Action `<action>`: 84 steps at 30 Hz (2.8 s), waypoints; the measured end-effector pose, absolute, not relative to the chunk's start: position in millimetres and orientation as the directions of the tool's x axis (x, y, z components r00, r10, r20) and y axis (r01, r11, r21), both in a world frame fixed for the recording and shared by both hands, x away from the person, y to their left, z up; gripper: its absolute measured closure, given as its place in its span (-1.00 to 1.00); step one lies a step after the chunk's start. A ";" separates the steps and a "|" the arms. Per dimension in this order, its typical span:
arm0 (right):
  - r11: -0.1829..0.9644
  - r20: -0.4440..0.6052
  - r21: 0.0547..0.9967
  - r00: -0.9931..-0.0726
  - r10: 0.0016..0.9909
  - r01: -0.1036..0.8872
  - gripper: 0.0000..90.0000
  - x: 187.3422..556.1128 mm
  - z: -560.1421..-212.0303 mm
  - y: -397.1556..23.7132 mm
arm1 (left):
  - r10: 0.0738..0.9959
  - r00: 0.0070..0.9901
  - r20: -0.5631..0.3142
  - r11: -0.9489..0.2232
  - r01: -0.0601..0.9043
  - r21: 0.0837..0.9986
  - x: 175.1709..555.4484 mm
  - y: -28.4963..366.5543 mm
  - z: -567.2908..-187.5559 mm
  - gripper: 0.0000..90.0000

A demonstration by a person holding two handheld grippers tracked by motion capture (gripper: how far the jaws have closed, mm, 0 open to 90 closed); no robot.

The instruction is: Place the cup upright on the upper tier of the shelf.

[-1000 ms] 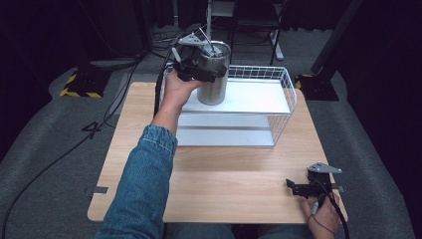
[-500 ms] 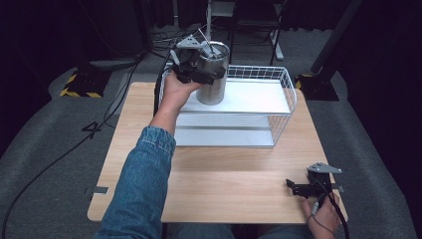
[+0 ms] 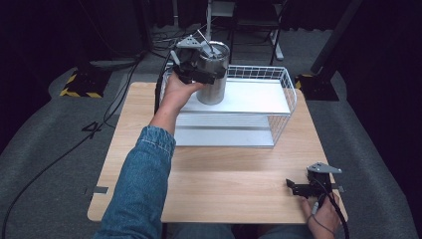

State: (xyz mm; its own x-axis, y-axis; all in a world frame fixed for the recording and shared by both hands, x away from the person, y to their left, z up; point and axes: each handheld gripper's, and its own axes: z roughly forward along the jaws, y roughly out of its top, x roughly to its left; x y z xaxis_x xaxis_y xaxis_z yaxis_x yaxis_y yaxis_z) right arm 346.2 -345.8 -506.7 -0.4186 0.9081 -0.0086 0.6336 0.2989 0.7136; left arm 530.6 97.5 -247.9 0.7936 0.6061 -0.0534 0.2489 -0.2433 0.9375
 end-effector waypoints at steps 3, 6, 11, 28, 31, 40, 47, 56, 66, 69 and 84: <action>0.300 -0.010 0.714 -0.419 0.908 0.632 -1.00 346.3 -506.8 -345.8 | 0.612 0.790 -0.036 -0.250 0.236 0.939 528.6 98.4 -246.3 -1.00; 0.298 -0.008 0.713 -0.418 0.908 0.634 -1.00 346.2 -506.7 -345.8 | 0.614 0.788 -0.037 -0.246 0.236 0.940 526.6 100.4 -245.2 -1.00; 0.299 -0.009 0.713 -0.419 0.908 0.634 -1.00 346.2 -506.7 -345.8 | 0.615 0.788 -0.042 -0.230 0.229 0.946 523.1 103.9 -241.5 -1.00; 0.300 -0.009 0.712 -0.420 0.908 0.635 -1.00 346.2 -506.7 -345.9 | 0.588 0.809 -0.012 -0.209 0.166 0.964 485.5 132.9 -221.7 -1.00; 0.300 -0.008 0.712 -0.419 0.908 0.635 -1.00 346.2 -506.7 -345.8 | 0.572 0.820 0.004 -0.209 0.141 0.968 472.4 137.2 -216.8 -1.00; 0.300 -0.008 0.712 -0.420 0.908 0.635 -1.00 346.2 -506.7 -345.9 | 0.549 0.836 0.006 -0.183 0.114 0.976 433.3 157.0 -214.6 -1.00; 0.298 -0.007 0.713 -0.418 0.909 0.635 -1.00 346.3 -506.7 -345.7 | 0.569 0.822 -0.006 -0.169 0.124 0.978 404.9 176.5 -220.8 -1.00; 0.296 -0.007 0.713 -0.416 0.909 0.636 -1.00 346.9 -506.6 -345.4 | 0.568 0.823 -0.001 -0.167 0.117 0.979 374.8 199.0 -237.0 -1.00; 0.296 -0.007 0.713 -0.416 0.910 0.636 -1.00 346.9 -506.6 -345.3 | 0.546 0.837 0.013 -0.177 0.100 0.979 348.7 211.0 -264.2 -1.00; 0.296 -0.007 0.713 -0.416 0.910 0.636 -1.00 346.9 -506.7 -345.3 | 0.531 0.847 0.023 -0.185 0.090 0.979 341.8 211.6 -276.0 -1.00; 0.296 -0.008 0.713 -0.416 0.909 0.635 -1.00 346.9 -506.7 -345.3 | 0.488 0.873 0.006 -0.209 0.110 0.972 317.4 214.7 -351.0 -1.00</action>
State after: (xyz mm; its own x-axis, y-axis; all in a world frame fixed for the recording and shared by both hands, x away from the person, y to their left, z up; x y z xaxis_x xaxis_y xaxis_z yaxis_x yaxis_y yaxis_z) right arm 346.9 -345.3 -506.7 -0.4157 0.9095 -0.0075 0.6355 0.2964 0.7130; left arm 317.4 214.7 -351.0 0.8730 0.4877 0.0058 0.1101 -0.2086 0.9718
